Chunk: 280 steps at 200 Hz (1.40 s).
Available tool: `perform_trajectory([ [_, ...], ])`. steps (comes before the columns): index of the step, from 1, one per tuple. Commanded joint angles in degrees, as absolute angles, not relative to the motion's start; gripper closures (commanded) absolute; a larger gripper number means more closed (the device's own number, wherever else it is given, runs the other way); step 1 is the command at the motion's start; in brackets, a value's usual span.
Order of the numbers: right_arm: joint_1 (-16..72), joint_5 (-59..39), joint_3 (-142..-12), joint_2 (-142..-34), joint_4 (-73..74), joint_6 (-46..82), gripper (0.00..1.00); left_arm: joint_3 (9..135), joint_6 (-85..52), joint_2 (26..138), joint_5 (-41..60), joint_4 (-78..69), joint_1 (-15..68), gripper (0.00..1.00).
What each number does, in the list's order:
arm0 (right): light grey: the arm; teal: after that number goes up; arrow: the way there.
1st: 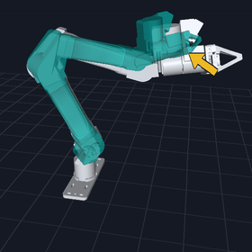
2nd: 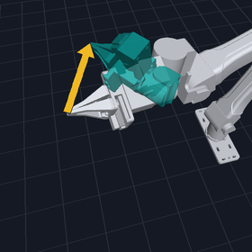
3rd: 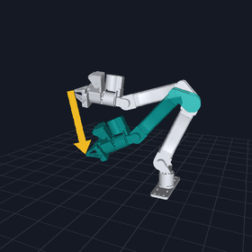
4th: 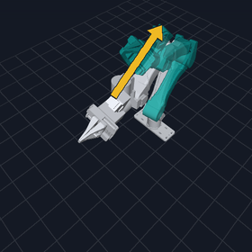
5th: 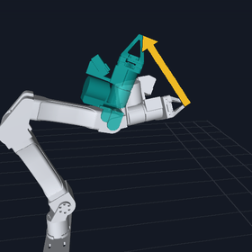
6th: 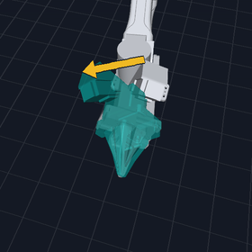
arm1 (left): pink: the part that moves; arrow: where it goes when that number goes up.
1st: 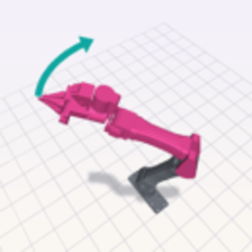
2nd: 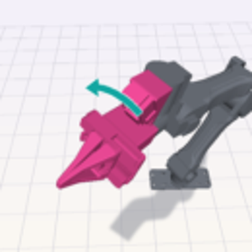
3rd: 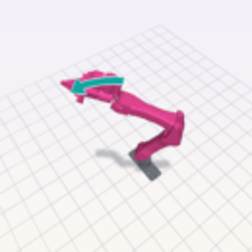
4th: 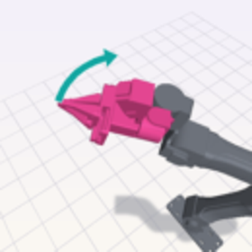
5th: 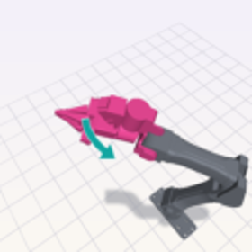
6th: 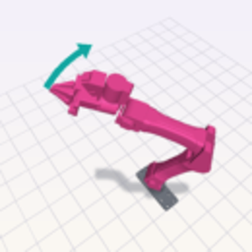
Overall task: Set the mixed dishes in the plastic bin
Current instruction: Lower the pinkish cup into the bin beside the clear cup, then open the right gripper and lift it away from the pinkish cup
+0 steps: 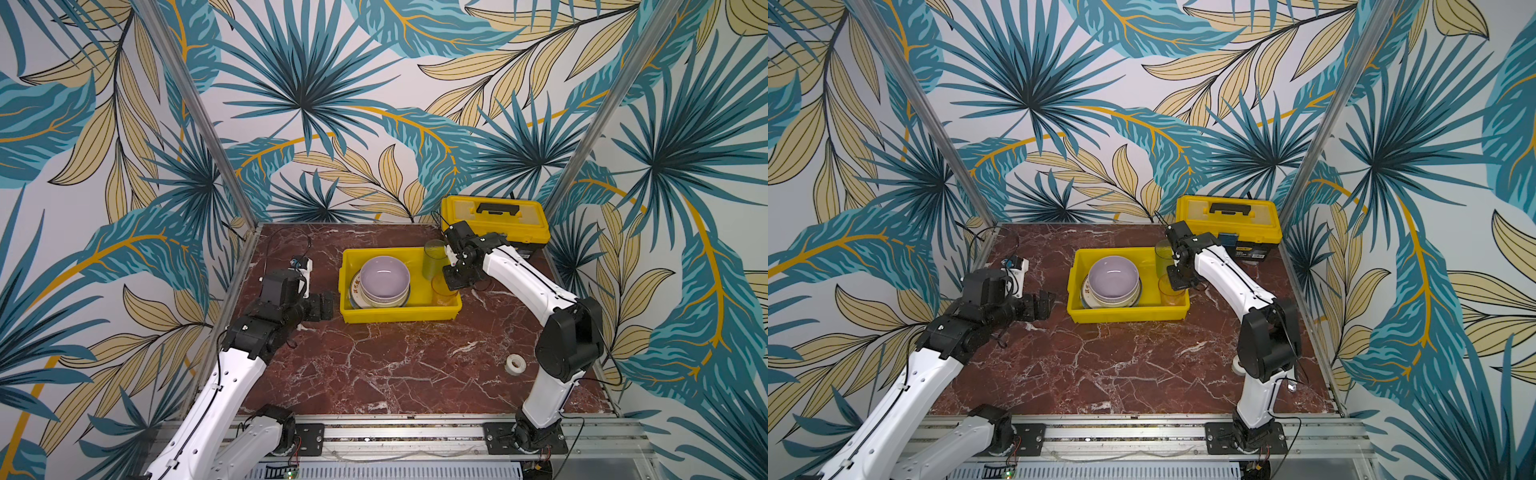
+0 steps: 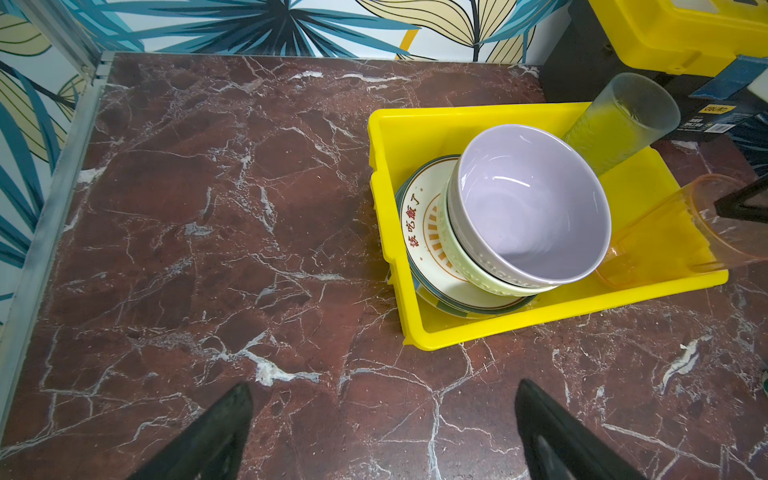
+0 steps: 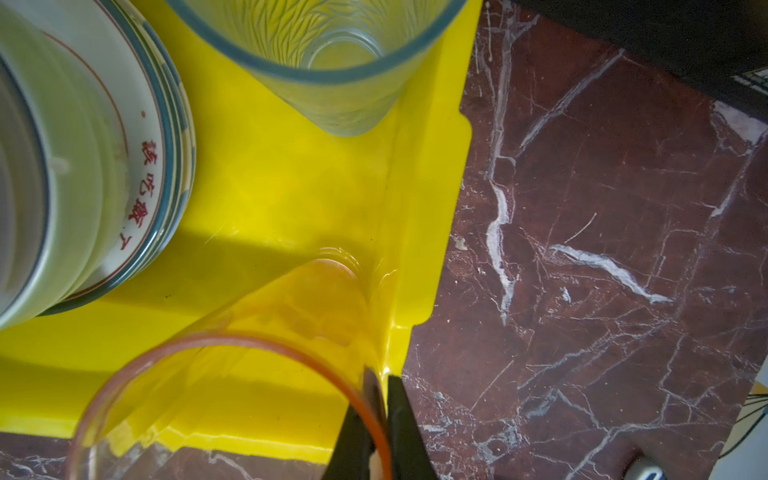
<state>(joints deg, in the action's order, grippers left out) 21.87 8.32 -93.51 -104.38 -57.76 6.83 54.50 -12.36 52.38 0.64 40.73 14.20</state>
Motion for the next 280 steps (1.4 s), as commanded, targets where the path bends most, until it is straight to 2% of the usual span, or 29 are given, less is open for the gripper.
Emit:
perform_trajectory([
  [1,22.02,7.90,-92.60,-104.71,-56.71,7.09,0.92,53.53,-11.89,51.15,0.21,39.70,13.74,0.01],
  [42,22.05,7.74,-92.27,-105.25,-56.52,7.47,0.91,53.44,-11.63,51.03,-0.16,39.99,13.72,0.01],
  [88,22.06,7.65,-91.67,-105.29,-56.16,7.56,0.84,53.53,-11.60,51.02,-0.17,39.99,13.77,0.01],
  [147,22.03,7.32,-91.40,-104.57,-56.24,7.66,0.82,53.44,-11.60,50.99,-0.15,39.99,13.75,0.01],
  [226,22.01,9.62,-92.92,-101.55,-58.19,8.00,0.70,53.70,-11.95,51.43,0.00,40.03,13.77,0.01],
  [280,22.00,9.15,-93.08,-97.62,-57.95,8.01,0.58,53.83,-11.44,51.33,-0.83,39.99,13.75,0.01],
])
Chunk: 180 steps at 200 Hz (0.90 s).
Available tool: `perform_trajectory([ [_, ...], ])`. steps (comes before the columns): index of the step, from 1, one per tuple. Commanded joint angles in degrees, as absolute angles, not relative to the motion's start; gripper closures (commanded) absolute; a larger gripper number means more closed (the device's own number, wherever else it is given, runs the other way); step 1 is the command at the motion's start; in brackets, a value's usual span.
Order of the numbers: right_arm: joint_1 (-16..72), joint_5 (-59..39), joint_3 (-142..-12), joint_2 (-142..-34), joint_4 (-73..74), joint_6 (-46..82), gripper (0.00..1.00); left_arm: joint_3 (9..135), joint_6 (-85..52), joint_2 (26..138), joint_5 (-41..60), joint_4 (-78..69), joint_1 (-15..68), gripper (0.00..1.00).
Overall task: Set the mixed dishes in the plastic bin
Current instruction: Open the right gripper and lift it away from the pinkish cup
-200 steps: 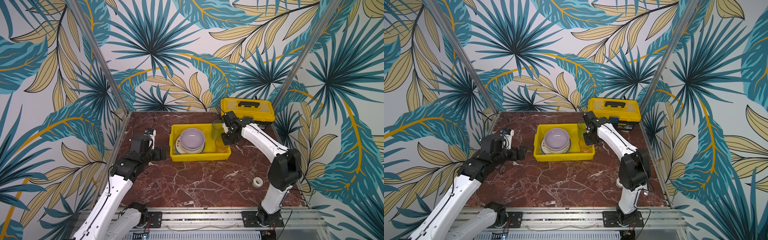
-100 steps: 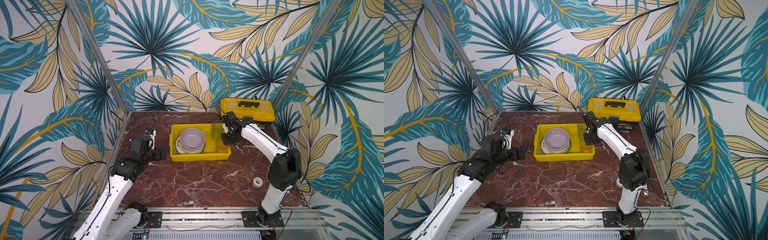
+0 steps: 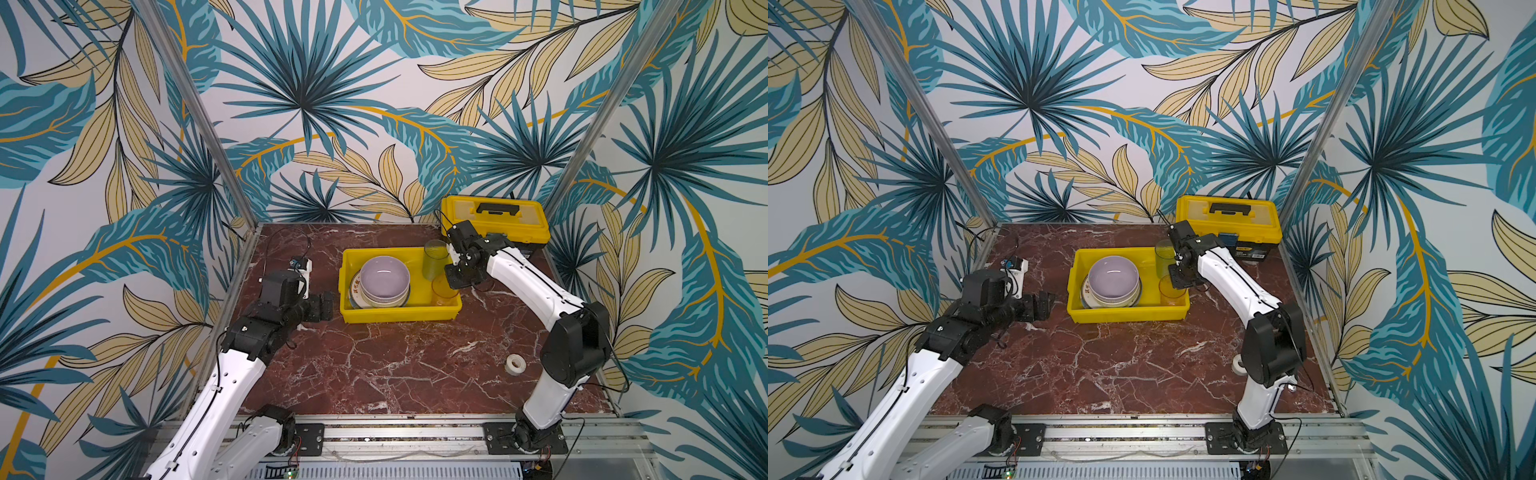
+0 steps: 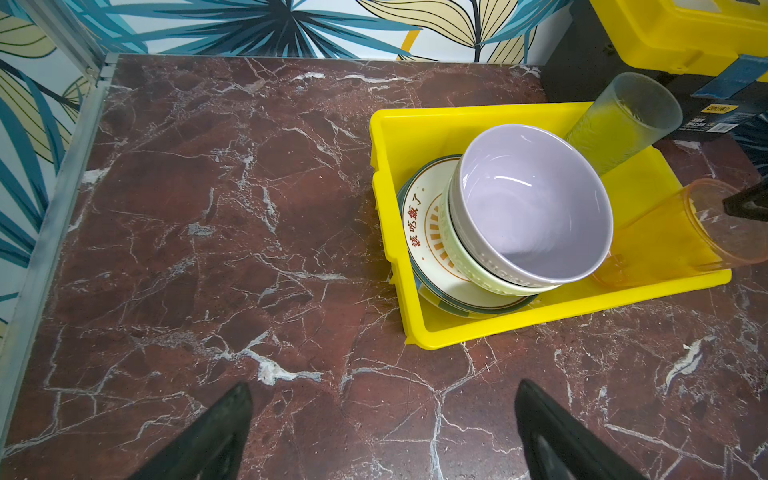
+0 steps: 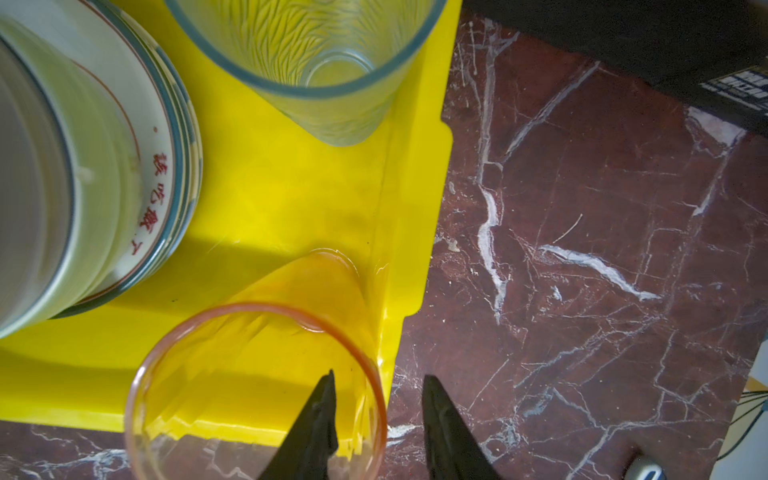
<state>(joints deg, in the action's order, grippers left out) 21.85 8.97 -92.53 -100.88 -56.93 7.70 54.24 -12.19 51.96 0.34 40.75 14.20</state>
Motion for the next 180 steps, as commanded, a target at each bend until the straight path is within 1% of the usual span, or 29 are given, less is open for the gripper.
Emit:
perform_trajectory([
  [1,21.98,9.15,-93.12,-97.55,-57.94,8.01,0.58,53.90,-11.39,51.28,-0.90,39.95,13.73,0.01],
  [18,22.05,9.39,-93.17,-95.93,-57.84,7.83,0.57,53.96,-10.90,51.08,-1.87,39.99,13.74,0.01],
  [49,22.02,10.78,-92.35,-92.17,-56.90,8.10,0.49,54.05,-10.48,51.00,-2.90,40.00,13.77,0.01],
  [63,22.04,11.95,-90.78,-89.99,-55.06,8.17,0.48,54.23,-10.34,51.07,-2.97,39.95,13.78,0.01],
  [88,21.90,15.07,-86.96,-85.61,-51.91,7.84,0.37,54.45,-10.11,51.32,-2.90,38.96,13.76,0.01],
  [92,21.81,15.65,-86.39,-84.99,-51.42,7.82,0.35,54.49,-10.11,51.37,-4.67,38.79,13.68,0.01],
  [108,21.56,17.32,-83.87,-82.05,-49.69,7.65,0.29,54.67,-10.11,51.35,-5.66,38.20,13.77,0.01],
  [168,18.55,19.67,-72.83,-71.44,-41.20,8.60,0.13,55.95,-9.78,52.53,-9.92,36.03,13.70,0.00],
  [180,18.04,20.01,-69.61,-69.25,-38.10,8.53,0.07,55.19,-10.12,52.90,-10.20,34.49,13.70,0.00],
])
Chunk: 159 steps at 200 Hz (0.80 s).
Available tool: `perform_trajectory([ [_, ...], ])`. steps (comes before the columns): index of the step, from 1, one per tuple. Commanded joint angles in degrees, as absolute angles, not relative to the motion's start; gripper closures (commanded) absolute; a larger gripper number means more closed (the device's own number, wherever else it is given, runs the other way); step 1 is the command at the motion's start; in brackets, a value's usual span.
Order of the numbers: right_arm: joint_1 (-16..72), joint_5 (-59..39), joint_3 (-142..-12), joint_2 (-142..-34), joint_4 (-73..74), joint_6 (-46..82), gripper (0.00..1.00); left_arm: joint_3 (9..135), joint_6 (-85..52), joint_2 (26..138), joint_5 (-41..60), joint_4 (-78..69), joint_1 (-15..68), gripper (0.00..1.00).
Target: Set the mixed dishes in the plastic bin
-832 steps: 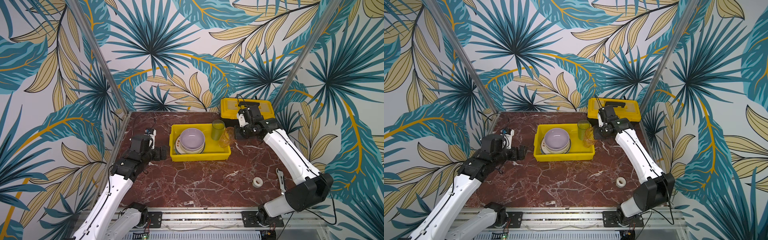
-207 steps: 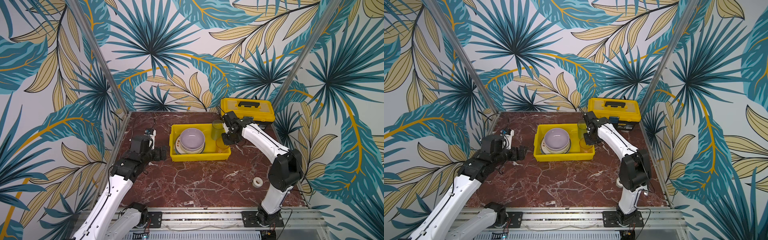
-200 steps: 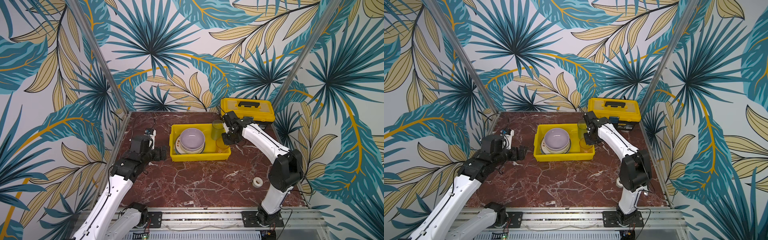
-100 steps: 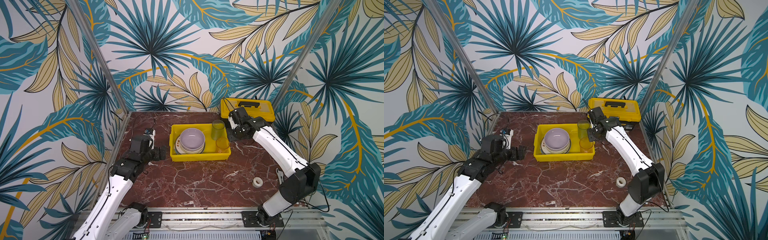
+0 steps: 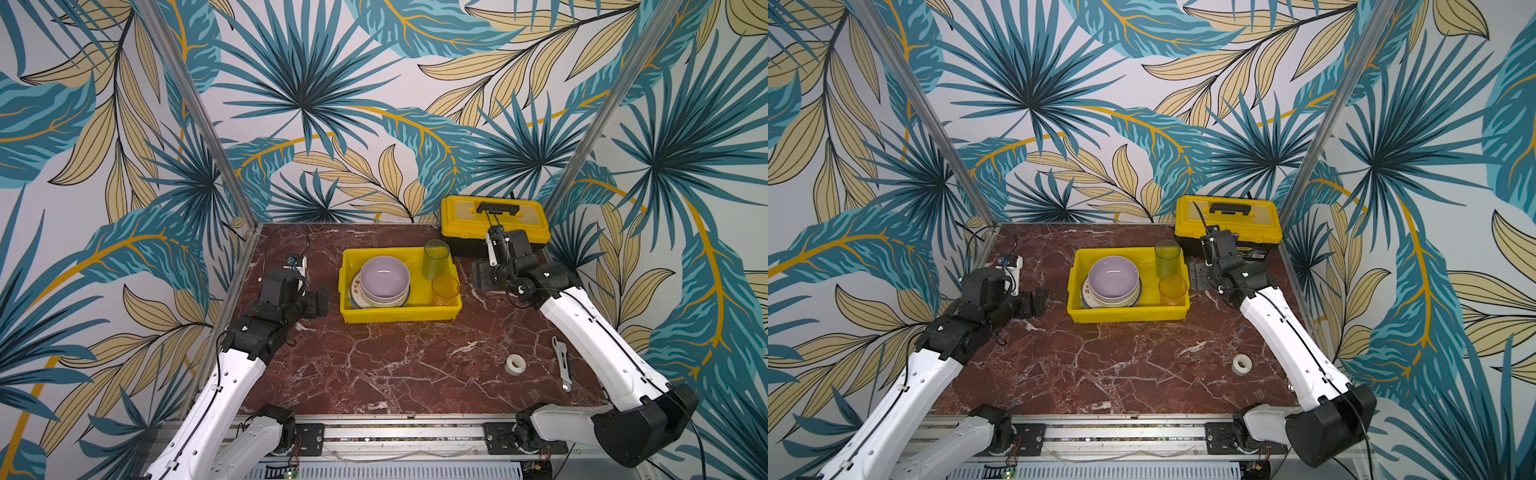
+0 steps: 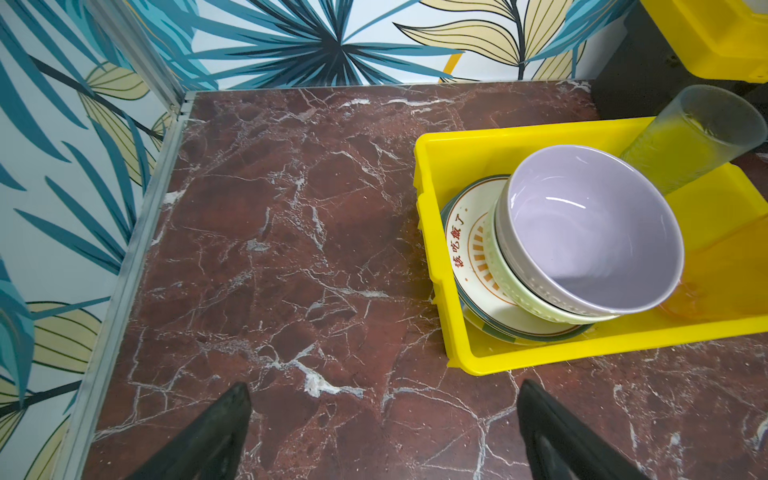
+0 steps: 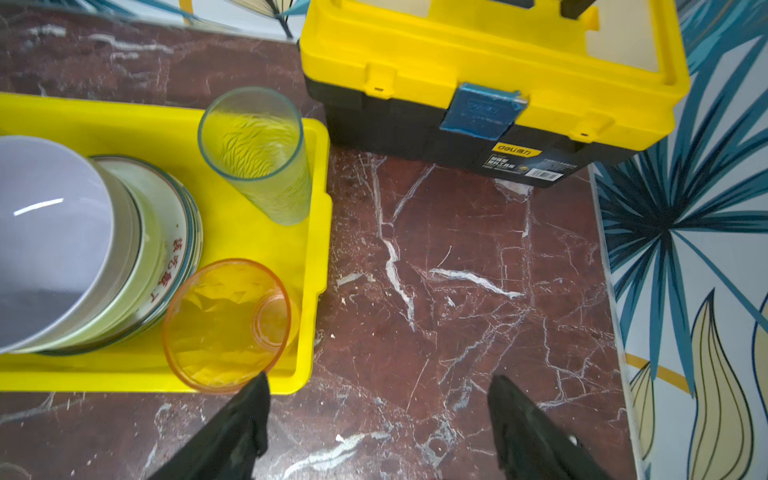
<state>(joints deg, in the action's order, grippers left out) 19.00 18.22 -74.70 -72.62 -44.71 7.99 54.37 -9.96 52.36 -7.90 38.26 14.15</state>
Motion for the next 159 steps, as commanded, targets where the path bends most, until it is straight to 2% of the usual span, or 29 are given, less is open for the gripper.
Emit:
perform_trajectory([
  [1,18.03,20.03,-69.35,-69.08,-37.82,8.49,0.06,55.15,-10.16,52.95,-10.20,34.30,13.71,0.00],
  [15,17.45,20.76,-65.19,-66.69,-33.50,8.17,0.00,53.81,-10.84,53.25,-11.15,31.81,13.65,0.01],
  [73,12.75,22.15,-56.32,-64.45,-24.10,8.24,0.00,46.53,-10.83,54.69,-15.99,19.41,11.73,0.00],
  [159,4.74,23.03,-41.55,-66.14,-2.85,9.58,0.00,28.74,-8.91,57.16,-12.68,-8.76,1.42,0.00],
])
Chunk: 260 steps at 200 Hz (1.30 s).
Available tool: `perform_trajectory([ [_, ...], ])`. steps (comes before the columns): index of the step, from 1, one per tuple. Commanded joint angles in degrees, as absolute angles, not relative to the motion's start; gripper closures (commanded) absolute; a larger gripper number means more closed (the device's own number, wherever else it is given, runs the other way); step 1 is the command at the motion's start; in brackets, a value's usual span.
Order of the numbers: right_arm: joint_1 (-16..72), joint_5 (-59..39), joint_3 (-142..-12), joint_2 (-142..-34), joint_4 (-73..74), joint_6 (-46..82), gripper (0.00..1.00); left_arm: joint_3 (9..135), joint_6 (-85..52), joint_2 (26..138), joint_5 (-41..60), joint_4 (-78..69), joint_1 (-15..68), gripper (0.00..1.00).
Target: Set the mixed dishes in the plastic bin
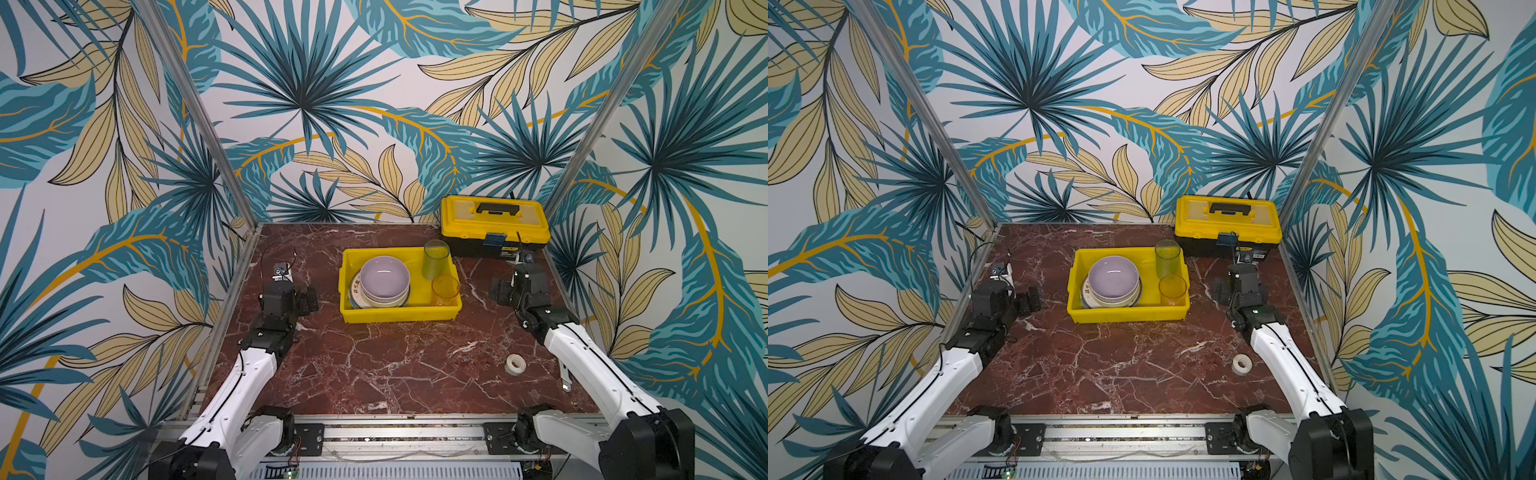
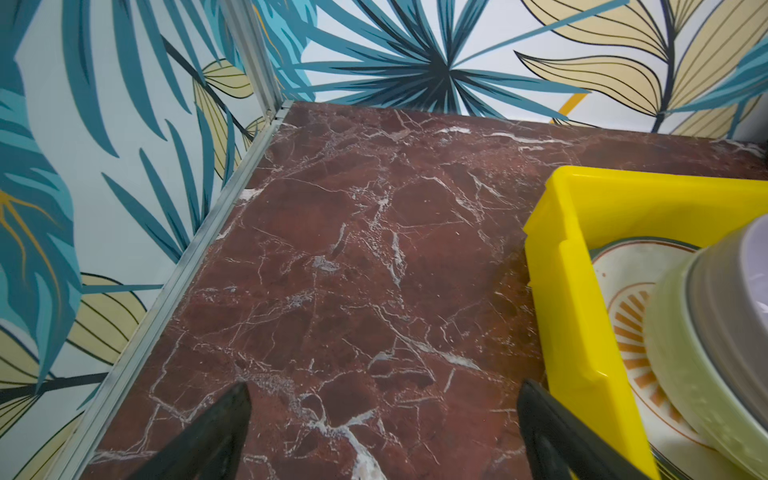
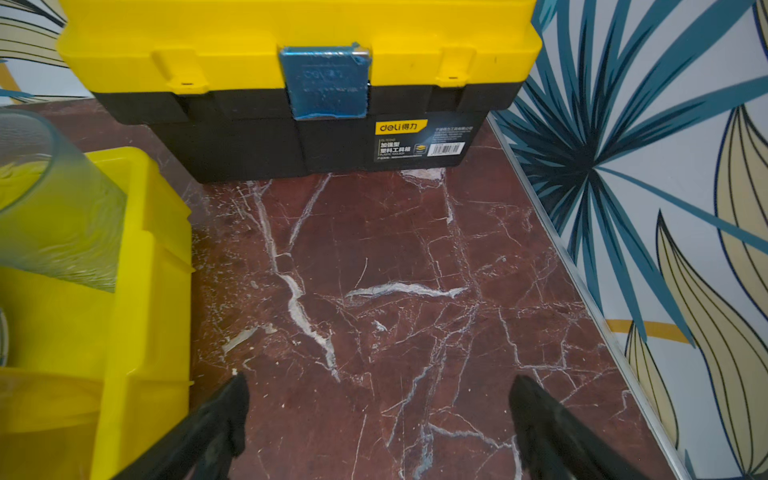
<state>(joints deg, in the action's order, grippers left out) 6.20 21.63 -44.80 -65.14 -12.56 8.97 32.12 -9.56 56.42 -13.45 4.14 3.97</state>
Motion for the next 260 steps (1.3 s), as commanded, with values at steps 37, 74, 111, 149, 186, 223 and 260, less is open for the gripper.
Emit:
perform_trajectory([
  [37,3.01,23.97,-36.95,-69.69,7.52,9.16,0.00,23.96,-7.06,60.41,-10.86,-19.07,-0.17,0.00],
  [74,1.54,24.86,-32.56,-73.97,19.58,8.72,0.00,22.07,-5.12,65.92,-10.46,-27.35,-1.04,0.00],
  [111,0.81,25.62,-28.36,-77.60,31.12,6.53,0.00,19.83,-4.11,72.82,-10.76,-38.28,-1.92,0.01],
  [149,0.09,24.40,-22.45,-81.75,46.52,5.58,0.00,21.01,-5.15,78.27,-8.38,-43.10,-2.68,0.00],
  [186,0.00,19.21,-20.52,-83.73,50.75,4.21,0.00,19.69,-5.60,86.12,-8.07,-52.79,-2.68,0.00],
  [223,0.00,19.08,-19.43,-85.90,55.91,3.66,0.00,20.33,-5.54,86.30,-8.00,-51.88,-2.72,0.01],
  [260,0.00,19.07,-19.57,-85.96,55.92,3.56,0.00,21.71,-5.53,86.40,-7.65,-49.43,-2.58,0.00],
])
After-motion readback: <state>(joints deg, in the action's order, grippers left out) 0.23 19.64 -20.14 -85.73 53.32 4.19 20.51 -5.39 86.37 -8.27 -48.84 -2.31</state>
